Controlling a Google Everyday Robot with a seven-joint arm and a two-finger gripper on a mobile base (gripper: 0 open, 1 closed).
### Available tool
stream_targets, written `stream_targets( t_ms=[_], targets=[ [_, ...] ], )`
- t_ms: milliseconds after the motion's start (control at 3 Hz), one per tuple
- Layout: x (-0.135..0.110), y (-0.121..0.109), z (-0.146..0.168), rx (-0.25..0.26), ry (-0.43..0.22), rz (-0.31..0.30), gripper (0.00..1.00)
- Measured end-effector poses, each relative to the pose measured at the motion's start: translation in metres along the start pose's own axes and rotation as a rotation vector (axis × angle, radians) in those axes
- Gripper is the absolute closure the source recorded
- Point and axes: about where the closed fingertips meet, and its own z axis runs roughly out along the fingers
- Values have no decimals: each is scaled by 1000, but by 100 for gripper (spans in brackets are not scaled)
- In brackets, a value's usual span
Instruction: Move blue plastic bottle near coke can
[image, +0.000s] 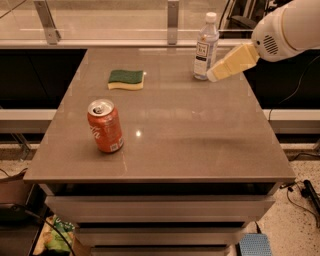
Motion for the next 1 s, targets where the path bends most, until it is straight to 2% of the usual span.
stream_targets(
  t_ms=[333,1000],
  targets=[
    [-3,-16,27,22,6,85,0],
    [-5,-16,31,24,7,117,0]
  ],
)
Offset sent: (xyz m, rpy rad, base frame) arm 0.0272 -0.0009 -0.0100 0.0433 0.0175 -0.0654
